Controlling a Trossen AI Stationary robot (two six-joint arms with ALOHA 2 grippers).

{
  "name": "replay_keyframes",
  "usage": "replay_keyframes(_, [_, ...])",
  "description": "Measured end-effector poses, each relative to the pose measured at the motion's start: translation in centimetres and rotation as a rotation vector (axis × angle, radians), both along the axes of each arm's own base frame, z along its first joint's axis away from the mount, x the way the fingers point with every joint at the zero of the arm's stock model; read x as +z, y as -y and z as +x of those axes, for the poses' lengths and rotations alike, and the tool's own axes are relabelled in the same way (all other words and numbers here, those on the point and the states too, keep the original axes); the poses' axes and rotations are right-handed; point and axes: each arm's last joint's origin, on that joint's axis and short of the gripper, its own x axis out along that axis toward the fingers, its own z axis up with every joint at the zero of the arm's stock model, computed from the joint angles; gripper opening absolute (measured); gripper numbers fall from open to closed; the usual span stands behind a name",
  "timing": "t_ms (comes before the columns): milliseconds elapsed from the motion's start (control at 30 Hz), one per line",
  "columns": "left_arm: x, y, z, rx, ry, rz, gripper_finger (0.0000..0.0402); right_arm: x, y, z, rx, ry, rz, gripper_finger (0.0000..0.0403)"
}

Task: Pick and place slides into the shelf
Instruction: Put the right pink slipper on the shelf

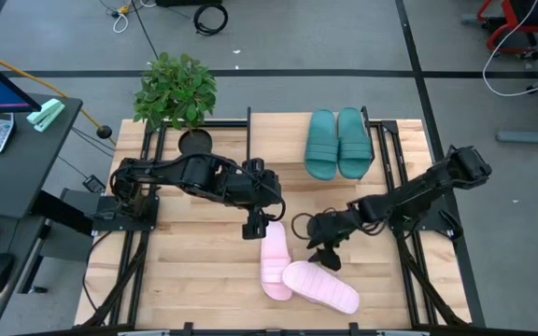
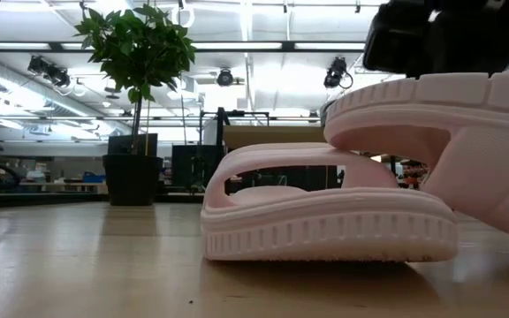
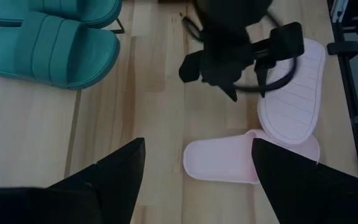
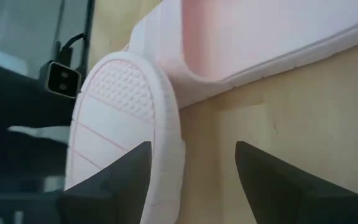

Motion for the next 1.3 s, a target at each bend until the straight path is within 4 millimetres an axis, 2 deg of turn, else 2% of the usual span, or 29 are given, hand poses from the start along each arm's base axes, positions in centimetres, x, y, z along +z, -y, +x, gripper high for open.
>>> replay_keyframes(167, [0.0,0.0,0.0,0.0,-0.001,0.0,0.0298,-1.4,-0.4,0.8,0.089,-0.038,0.108,0.0238])
replay_keyframes(333, [0.0,0.0,0.0,0.0,-0.002,0.0,0.0298,-2.4,-1.0,2.0,0.088,-0.005,0.195,0.0238])
replay_keyframes(500, [0.0,0.0,0.0,0.0,-0.002,0.001,0.0298,-2.9,-1.7,3.4,0.113,-0.011,0.203,0.023])
replay_keyframes(600, [0.0,0.0,-0.1,-0.001,-0.008,0.002,0.0298,-2.9,-2.1,4.4,0.159,-0.024,0.235,0.019])
replay_keyframes(667, [-0.1,0.0,-0.1,-0.001,-0.019,0.005,0.0298,-2.6,-2.5,4.9,0.184,-0.028,0.256,0.0138])
replay_keyframes(733, [-0.2,-0.1,-0.3,-0.003,-0.036,0.01,0.0298,-1.9,-2.8,5.5,0.218,-0.017,0.277,0.0077])
replay_keyframes(767, [-0.2,-0.1,-0.3,-0.002,-0.04,0.011,0.0298,-1.5,-3.0,5.6,0.236,-0.012,0.279,0.006])
replay_keyframes(967, [-0.3,-0.3,-0.6,-0.004,-0.069,0.021,0.0298,1.9,-2.8,5.3,0.261,-0.019,0.236,0.0059])
replay_keyframes(1133, [0.2,-0.5,-1.2,-0.003,-0.067,0.021,0.0298,5.5,-2.1,3.5,0.229,-0.041,0.174,0.0059])
replay_keyframes(1300, [1.2,-0.8,-2.3,0.015,-0.037,0.037,0.0298,9.9,-1.0,1.4,0.104,0.055,0.107,0.0058])
